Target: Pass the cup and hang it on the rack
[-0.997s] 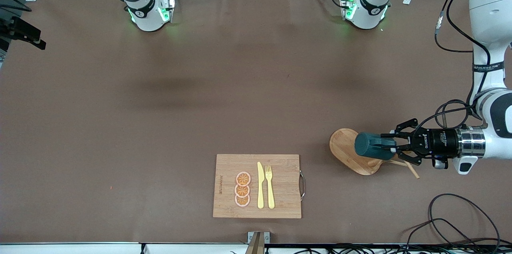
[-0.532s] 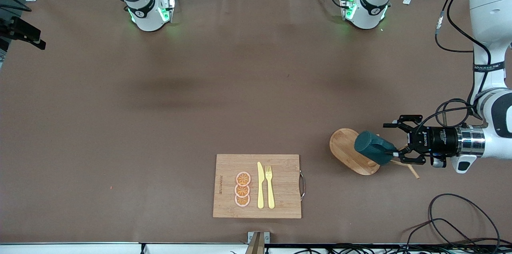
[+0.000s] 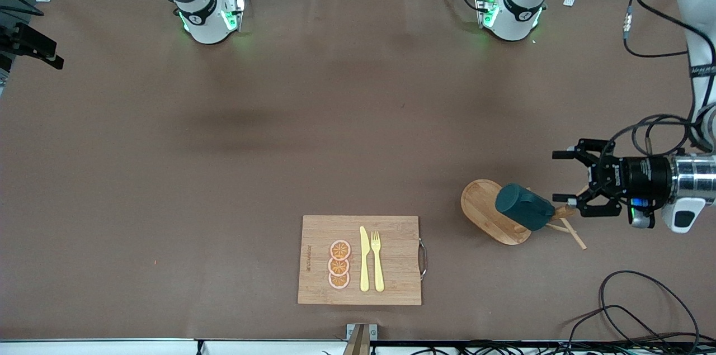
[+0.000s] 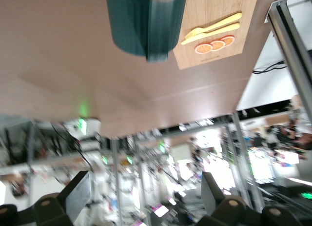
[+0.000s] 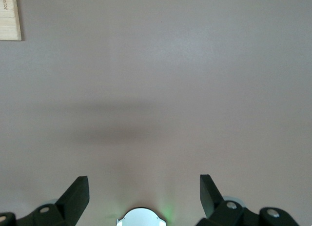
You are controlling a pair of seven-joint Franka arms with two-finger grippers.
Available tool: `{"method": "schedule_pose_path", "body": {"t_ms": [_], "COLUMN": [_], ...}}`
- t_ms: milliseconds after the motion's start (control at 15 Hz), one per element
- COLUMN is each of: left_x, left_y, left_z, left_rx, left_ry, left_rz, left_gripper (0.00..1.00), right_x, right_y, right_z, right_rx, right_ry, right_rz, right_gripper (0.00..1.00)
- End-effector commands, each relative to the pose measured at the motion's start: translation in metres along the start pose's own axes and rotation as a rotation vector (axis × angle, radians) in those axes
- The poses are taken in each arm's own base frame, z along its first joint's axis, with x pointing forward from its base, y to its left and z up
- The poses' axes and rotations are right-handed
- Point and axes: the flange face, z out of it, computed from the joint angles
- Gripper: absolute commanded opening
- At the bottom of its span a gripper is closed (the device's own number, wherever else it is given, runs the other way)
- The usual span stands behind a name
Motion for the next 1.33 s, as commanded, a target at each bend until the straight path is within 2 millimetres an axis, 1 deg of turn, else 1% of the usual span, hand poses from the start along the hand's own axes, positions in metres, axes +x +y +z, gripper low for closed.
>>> {"method": "schedule_pose_path", "body": {"t_ms": [0,133,266,399,465,665,731,798,864,997,1063,1196,1263], "left_x": [-0.034,-0.051,-0.065,-0.086,-0.095,-0.113,-0.116,-0.118,-0.116,-0.121,-0.124,-0.144,-0.154], "left_y": [-0.006,-0.002,0.005,0.010,0.014,0.023,0.025,0.026,0.025,0.024,0.023,0.016,0.012], "left_z": [-0.001,0.004,0.023,0.037,0.052,0.094,0.104,0.108,0.106,0.095,0.083,0.054,0.043], "left_rx": [0.084,0.133,0.204,0.263,0.307,0.455,0.501,0.539,0.583,0.669,0.700,0.719,0.733], "left_ry": [0.122,0.212,0.299,0.418,0.491,0.703,0.768,0.811,0.840,0.867,0.887,0.905,0.907], "left_rz": [0.163,0.234,0.270,0.319,0.350,0.440,0.468,0.496,0.533,0.653,0.695,0.781,0.830], "left_gripper": [1.00,1.00,1.00,1.00,1.00,1.00,1.00,1.00,1.00,1.00,1.00,1.00,1.00], "right_x": [-0.007,-0.007,-0.007,-0.007,-0.007,-0.007,-0.007,-0.007,-0.007,-0.007,-0.007,-0.007,-0.007], "right_y": [0.000,0.000,0.000,-0.001,0.000,0.001,0.000,0.000,0.000,0.000,0.000,0.001,0.001], "right_z": [-0.004,-0.004,-0.005,-0.005,-0.005,-0.004,-0.004,-0.003,-0.005,-0.004,-0.003,-0.003,-0.003], "right_rx": [-0.019,-0.019,-0.031,-0.032,-0.032,-0.031,-0.031,-0.031,-0.032,-0.032,-0.031,-0.030,-0.030], "right_ry": [0.003,0.003,0.002,0.002,0.002,0.000,0.000,-0.001,0.002,0.000,-0.001,-0.001,-0.001], "right_rz": [-0.013,-0.014,-0.014,-0.018,-0.015,-0.014,-0.015,-0.015,-0.015,-0.015,-0.015,-0.014,-0.014], "right_gripper": [1.00,1.00,1.00,1.00,1.00,1.00,1.00,1.00,1.00,1.00,1.00,1.00,1.00]}}
